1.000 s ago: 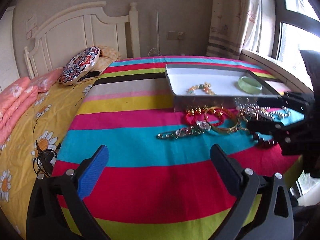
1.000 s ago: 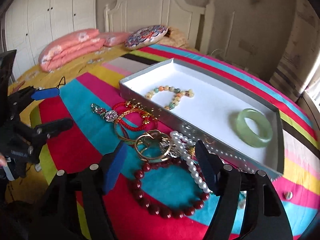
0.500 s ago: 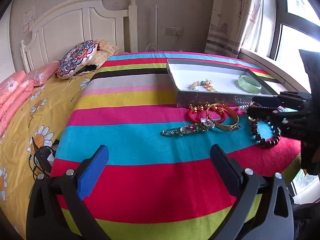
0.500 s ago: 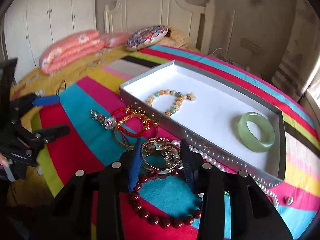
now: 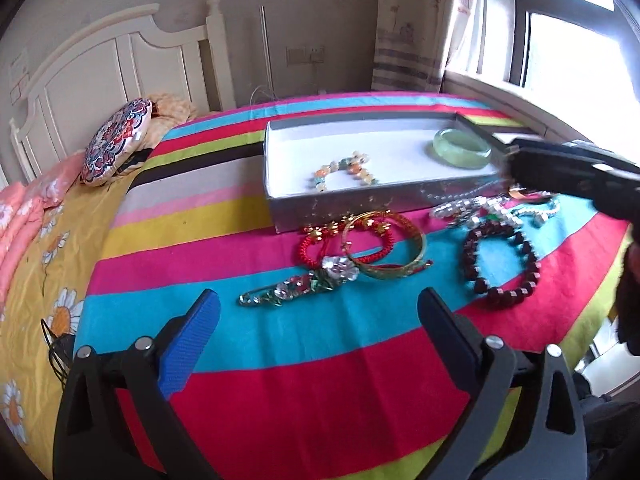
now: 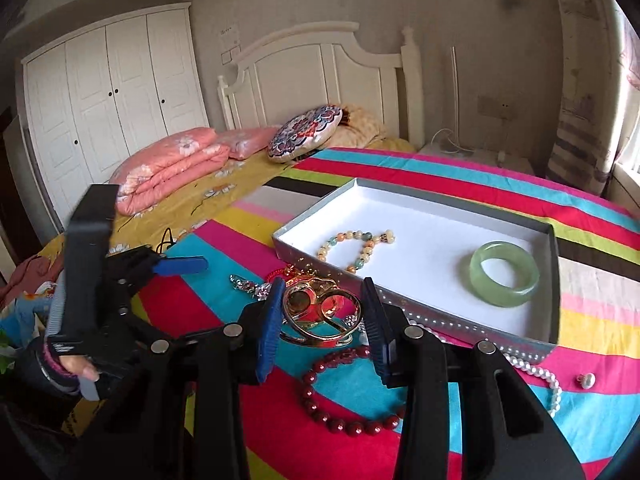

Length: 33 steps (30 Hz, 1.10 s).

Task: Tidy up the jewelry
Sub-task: 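Grasp the rose-gold rings with the right tool while the left tool grasps the gold bangle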

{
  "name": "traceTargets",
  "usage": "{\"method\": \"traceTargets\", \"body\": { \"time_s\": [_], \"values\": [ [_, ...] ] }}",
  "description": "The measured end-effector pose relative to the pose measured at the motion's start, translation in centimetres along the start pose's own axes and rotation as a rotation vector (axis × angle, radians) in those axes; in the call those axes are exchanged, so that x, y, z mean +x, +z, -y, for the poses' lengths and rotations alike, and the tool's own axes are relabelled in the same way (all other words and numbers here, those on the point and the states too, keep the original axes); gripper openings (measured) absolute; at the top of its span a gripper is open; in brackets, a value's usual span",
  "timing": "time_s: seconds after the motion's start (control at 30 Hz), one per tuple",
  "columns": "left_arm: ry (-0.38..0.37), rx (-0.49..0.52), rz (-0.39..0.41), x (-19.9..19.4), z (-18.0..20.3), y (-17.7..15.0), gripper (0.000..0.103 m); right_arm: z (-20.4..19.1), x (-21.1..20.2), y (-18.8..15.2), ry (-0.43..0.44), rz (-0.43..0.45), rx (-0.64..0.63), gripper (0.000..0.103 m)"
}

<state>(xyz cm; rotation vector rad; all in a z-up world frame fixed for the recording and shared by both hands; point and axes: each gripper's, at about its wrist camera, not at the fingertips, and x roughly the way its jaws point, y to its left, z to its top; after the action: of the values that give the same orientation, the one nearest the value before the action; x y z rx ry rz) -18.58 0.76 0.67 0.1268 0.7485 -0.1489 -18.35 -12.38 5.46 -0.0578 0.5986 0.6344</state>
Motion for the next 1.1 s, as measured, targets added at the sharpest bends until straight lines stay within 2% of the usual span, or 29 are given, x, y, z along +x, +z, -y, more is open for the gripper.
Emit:
{"method": "traceTargets", "body": {
  "time_s": [0.1, 0.2, 0.3, 0.4, 0.53, 0.67, 0.73, 0.87, 0.9, 1.1],
  "values": [
    [-0.054, -0.041, -0.032, 0.5, -1.0, 0.6, 0.084, 0.3, -0.4, -0.2, -0.013, 0.004, 0.008, 0.038],
    [-0.099, -0.038, -0.005, -0.2, -0.7, 1.5, 0.084, 1.0, -0.3, -0.6, -0.020, 0.001, 0.030, 0.038],
    [-0.094, 0.024, 0.002, 0.0, 0.9, 2.7, 0.085, 1.3, -0.2, -0.9, -0.017, 0.003, 0.044, 0.038],
    [-0.092, 0.072, -0.056, 1.9, 1.8, 3.7, 0.086, 1.3, -0.4, -0.9, -0.017, 0.009, 0.047, 0.038],
    [-0.168, 0.074, -0.122, 4.0, 1.9, 4.3, 0.085, 1.9, -1.0, -0.9, -0.030, 0.019, 0.055, 0.038],
    [-0.175, 0.093, -0.139, 5.0, 2.4, 4.4, 0.081, 2.6, -1.4, -1.1, -0.036, 0.029, 0.076, 0.038],
    [-0.184, 0.096, -0.147, 5.4, 2.6, 4.3, 0.074, 2.7, -1.4, -1.2, -0.033, 0.029, 0.082, 0.038],
    [-0.180, 0.108, -0.145, 5.8, 2.6, 4.2, 0.066, 2.7, -1.4, -1.4, -0.024, 0.029, 0.085, 0.038],
    [-0.182, 0.114, -0.140, 5.7, 2.7, 4.2, 0.058, 2.7, -1.4, -1.5, -0.022, 0.029, 0.086, 0.038],
    [-0.176, 0.112, -0.106, 4.3, 2.7, 4.1, 0.058, 3.3, -1.9, -1.5, -0.029, 0.039, 0.099, 0.038]
  ]
}}
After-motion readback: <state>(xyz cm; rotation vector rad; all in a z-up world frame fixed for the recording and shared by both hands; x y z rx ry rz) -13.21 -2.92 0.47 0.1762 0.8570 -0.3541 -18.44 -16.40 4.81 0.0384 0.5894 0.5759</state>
